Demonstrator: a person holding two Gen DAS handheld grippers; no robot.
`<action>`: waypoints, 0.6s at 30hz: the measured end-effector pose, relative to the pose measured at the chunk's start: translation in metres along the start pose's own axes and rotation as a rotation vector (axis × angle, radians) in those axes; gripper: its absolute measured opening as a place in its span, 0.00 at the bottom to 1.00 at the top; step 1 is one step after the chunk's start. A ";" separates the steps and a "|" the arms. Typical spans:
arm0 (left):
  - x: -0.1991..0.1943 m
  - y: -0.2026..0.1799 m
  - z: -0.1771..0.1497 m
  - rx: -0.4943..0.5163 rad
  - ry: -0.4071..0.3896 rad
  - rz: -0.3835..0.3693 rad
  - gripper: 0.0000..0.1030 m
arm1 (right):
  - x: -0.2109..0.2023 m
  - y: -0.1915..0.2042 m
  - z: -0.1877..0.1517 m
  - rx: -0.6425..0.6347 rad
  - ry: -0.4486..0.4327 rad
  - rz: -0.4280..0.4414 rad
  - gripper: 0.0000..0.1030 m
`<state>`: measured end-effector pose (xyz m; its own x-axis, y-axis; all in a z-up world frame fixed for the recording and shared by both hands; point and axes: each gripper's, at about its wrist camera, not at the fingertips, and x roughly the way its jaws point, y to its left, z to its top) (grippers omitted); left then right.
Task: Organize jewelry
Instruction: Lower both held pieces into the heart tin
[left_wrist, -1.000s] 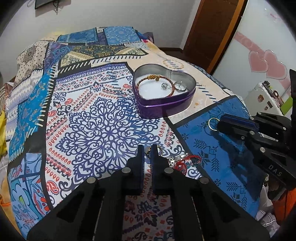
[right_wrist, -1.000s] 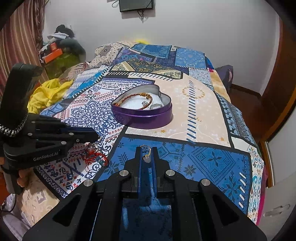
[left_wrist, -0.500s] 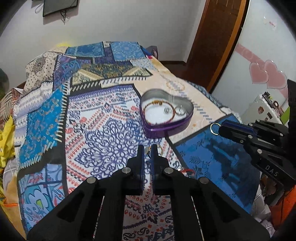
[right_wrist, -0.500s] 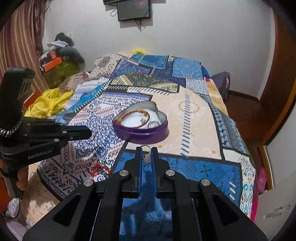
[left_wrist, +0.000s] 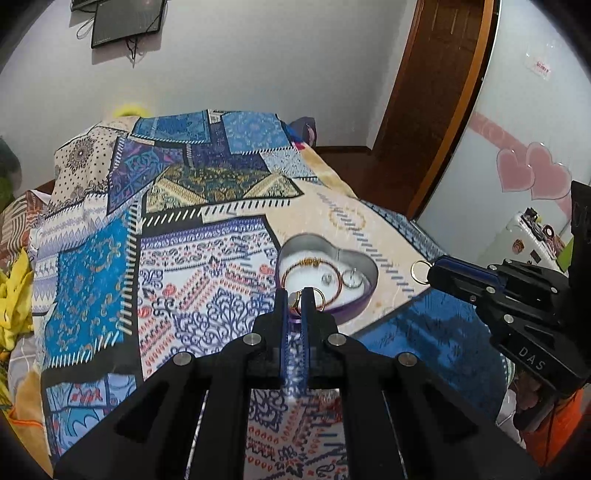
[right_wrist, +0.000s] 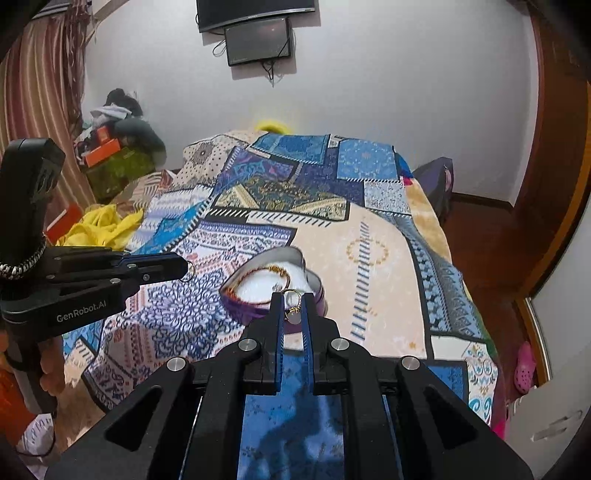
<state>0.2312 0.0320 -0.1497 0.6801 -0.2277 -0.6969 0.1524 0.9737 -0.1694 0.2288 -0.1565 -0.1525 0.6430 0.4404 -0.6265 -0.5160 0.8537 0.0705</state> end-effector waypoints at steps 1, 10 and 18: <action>0.001 0.000 0.002 0.000 -0.003 0.000 0.05 | 0.001 -0.001 0.002 0.001 -0.004 0.001 0.08; 0.017 -0.002 0.015 0.003 -0.002 -0.027 0.05 | 0.017 -0.002 0.013 0.005 -0.006 0.018 0.08; 0.044 -0.003 0.016 0.033 0.037 -0.032 0.05 | 0.045 -0.002 0.024 0.009 0.034 0.033 0.08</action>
<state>0.2715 0.0192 -0.1686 0.6473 -0.2584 -0.7171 0.1978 0.9655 -0.1694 0.2729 -0.1319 -0.1621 0.6060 0.4586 -0.6500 -0.5315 0.8414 0.0980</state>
